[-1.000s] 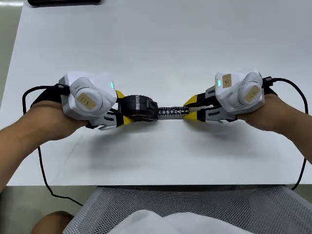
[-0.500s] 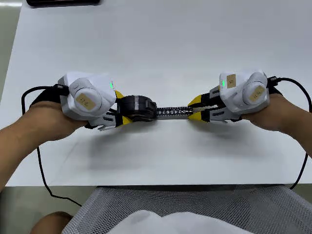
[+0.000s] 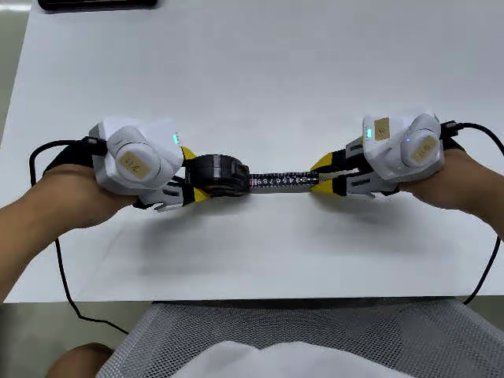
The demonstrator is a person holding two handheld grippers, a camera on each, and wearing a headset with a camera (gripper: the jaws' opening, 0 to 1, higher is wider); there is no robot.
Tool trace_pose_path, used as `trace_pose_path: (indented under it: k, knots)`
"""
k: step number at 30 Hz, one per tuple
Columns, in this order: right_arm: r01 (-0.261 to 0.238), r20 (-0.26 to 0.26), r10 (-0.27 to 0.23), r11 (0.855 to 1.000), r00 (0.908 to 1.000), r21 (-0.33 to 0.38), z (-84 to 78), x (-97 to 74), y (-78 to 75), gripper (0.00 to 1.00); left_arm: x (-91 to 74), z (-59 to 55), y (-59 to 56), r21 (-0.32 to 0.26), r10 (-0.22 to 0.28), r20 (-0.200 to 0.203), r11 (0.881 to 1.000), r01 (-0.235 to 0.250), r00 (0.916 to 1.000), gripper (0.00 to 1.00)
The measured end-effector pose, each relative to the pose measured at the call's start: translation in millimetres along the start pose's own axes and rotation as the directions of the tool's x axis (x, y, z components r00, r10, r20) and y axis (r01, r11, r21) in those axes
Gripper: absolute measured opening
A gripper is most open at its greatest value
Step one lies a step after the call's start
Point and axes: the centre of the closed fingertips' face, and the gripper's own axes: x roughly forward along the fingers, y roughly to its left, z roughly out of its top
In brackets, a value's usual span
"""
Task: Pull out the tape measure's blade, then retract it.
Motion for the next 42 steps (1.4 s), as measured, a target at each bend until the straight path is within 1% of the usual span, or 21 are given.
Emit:
trace_pose_path:
  k: [21,42]
  knots:
    - [0.008,-0.029,-0.008,1.000,0.9996,0.010,-15.8,-14.9,-0.8,0.10,0.0,0.1,-0.3,0.000,0.001,-0.002,1.000,-0.001,1.0000,0.26]
    - [0.014,-0.047,-0.013,1.000,0.9988,0.010,-26.9,-27.5,-2.8,0.10,0.1,-0.2,-0.4,0.000,0.002,-0.007,1.000,-0.002,1.0000,0.26]
